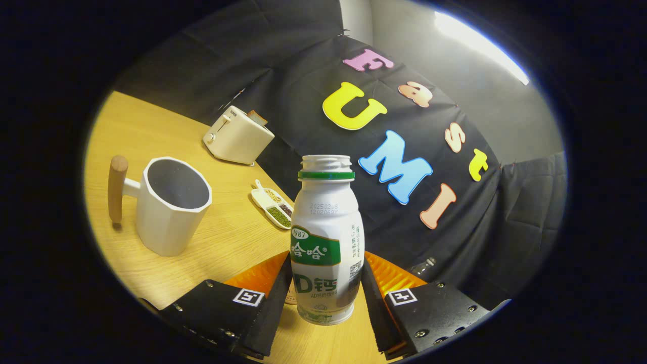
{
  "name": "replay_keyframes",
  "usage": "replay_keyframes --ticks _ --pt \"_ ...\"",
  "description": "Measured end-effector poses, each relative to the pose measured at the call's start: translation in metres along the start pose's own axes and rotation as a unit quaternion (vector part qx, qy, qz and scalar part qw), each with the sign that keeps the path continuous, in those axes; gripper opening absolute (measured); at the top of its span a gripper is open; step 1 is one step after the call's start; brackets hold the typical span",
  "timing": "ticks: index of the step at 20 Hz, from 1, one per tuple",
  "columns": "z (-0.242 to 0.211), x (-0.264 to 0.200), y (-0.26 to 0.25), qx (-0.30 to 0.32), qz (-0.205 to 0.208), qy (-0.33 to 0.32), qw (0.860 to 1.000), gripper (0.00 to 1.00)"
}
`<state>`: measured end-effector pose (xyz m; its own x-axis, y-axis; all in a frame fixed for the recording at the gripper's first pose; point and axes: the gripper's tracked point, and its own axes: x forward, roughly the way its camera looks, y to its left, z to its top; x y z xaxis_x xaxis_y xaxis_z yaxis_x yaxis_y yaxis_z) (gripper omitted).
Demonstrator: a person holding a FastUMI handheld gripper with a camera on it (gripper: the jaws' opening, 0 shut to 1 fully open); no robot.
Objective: Take the bottle from table, then pour the juice into the cup, finally place the bottle on the coaster
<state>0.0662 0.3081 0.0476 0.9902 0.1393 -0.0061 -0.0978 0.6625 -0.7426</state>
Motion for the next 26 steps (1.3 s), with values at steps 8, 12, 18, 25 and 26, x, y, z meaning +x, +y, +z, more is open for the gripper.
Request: replay_keyframes --ticks 8,12,18,25,26 --pt "0.027 -0.002 -0.004 -0.121 -0.023 -0.036 0.992 0.74" --pt "0.034 -0.004 -0.002 -0.174 -0.032 -0.047 0.983 0.74" --pt "0.044 -0.008 0.000 -0.237 -0.049 -0.063 0.968 0.74" --pt "0.047 -0.010 0.002 -0.296 -0.063 -0.069 0.951 0.74" --pt "0.047 -0.010 0.001 -0.303 -0.065 -0.069 0.948 0.74"
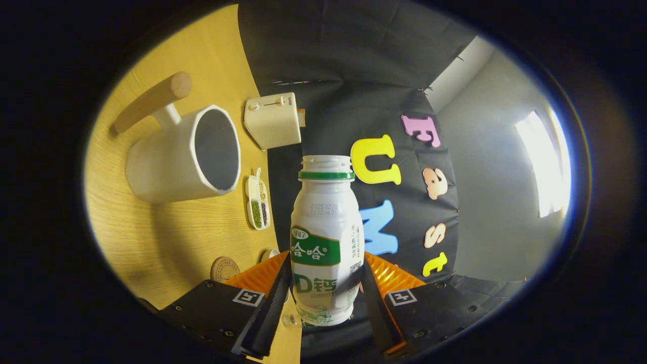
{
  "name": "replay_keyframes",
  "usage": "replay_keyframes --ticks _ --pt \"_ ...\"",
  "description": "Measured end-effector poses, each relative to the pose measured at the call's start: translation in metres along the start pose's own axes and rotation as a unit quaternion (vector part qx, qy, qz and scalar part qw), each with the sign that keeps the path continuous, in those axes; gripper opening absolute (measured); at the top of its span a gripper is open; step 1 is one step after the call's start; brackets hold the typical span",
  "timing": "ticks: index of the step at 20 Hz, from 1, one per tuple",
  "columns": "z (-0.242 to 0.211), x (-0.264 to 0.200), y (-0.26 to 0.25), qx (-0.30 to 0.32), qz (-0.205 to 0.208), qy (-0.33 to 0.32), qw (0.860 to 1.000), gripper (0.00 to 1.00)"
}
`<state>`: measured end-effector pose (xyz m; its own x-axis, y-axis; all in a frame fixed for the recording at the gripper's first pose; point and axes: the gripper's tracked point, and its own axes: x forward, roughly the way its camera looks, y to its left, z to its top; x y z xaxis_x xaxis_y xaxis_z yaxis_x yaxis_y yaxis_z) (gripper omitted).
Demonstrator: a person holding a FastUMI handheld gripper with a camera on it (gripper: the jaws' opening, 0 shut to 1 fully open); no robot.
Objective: Take the bottle from table, then pour the juice into the cup, finally place the bottle on the coaster
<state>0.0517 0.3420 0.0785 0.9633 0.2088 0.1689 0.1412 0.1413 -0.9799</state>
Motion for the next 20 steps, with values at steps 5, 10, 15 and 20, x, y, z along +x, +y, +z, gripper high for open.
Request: replay_keyframes --ticks 5,10,15,20 --pt "0.002 -0.002 0.003 -0.044 -0.007 -0.007 0.999 0.74" --pt "0.004 -0.002 0.007 -0.066 -0.009 -0.012 0.998 0.74" --pt "0.006 -0.005 0.012 -0.091 -0.013 -0.019 0.996 0.74" --pt "0.005 -0.004 0.014 -0.105 -0.012 -0.022 0.994 0.74"
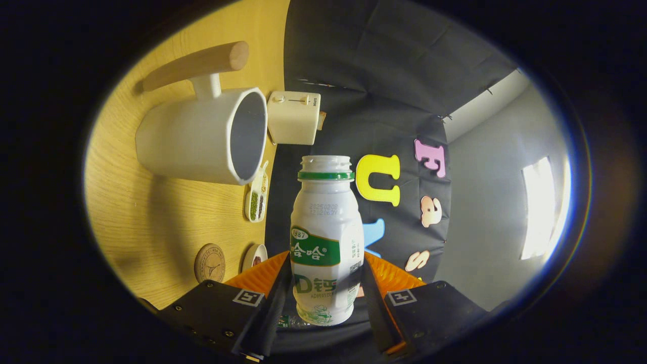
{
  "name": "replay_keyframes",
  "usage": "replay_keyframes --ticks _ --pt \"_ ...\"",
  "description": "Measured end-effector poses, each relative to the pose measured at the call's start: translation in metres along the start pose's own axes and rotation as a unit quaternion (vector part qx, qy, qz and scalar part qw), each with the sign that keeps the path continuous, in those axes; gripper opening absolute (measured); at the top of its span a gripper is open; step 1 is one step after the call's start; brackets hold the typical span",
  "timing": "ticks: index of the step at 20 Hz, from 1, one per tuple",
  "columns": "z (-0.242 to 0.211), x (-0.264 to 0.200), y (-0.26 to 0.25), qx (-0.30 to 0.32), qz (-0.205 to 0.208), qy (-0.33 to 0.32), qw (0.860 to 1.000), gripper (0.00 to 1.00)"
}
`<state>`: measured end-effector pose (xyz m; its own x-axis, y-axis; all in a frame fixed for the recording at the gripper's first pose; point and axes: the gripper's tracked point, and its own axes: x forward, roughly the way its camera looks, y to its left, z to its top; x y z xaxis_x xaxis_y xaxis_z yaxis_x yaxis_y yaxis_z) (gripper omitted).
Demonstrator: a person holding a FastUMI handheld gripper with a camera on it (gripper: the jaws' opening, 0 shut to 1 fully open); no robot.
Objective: Take the bottle from table, then pour the juice into the cup, finally place the bottle on the coaster
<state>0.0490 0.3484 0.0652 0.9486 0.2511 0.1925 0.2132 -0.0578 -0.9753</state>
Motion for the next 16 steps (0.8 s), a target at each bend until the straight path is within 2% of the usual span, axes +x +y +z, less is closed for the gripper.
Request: replay_keyframes --ticks 16 --pt "-0.0014 0.0014 0.0011 -0.020 -0.001 -0.003 1.000 0.74"
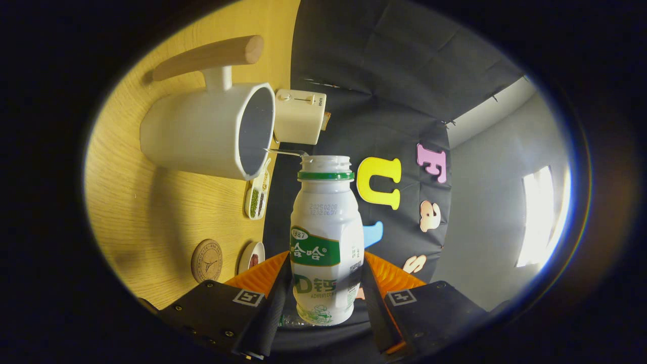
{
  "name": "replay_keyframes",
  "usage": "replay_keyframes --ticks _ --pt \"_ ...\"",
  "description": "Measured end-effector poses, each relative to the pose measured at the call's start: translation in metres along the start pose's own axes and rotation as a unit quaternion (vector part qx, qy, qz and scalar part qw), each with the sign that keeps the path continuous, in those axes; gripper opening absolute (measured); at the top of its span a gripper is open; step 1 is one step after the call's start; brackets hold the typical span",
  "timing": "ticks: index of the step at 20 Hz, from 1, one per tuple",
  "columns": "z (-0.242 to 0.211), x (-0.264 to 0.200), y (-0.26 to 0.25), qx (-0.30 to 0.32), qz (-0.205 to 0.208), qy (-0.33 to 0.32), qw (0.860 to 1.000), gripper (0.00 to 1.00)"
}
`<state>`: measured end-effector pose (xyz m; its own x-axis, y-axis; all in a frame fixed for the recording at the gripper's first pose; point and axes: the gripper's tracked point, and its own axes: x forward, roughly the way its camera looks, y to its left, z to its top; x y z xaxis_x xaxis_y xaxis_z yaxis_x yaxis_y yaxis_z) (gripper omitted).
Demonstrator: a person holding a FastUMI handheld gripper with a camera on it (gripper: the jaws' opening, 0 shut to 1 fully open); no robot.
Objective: Take the bottle from table, then pour the juice into the cup, finally place the bottle on the coaster
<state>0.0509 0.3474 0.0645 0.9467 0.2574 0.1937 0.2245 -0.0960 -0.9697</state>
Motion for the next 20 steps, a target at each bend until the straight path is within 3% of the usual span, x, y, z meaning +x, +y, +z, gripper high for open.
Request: replay_keyframes --ticks 20 --pt "-0.0021 0.0012 0.0000 -0.014 -0.004 -0.003 1.000 0.74"
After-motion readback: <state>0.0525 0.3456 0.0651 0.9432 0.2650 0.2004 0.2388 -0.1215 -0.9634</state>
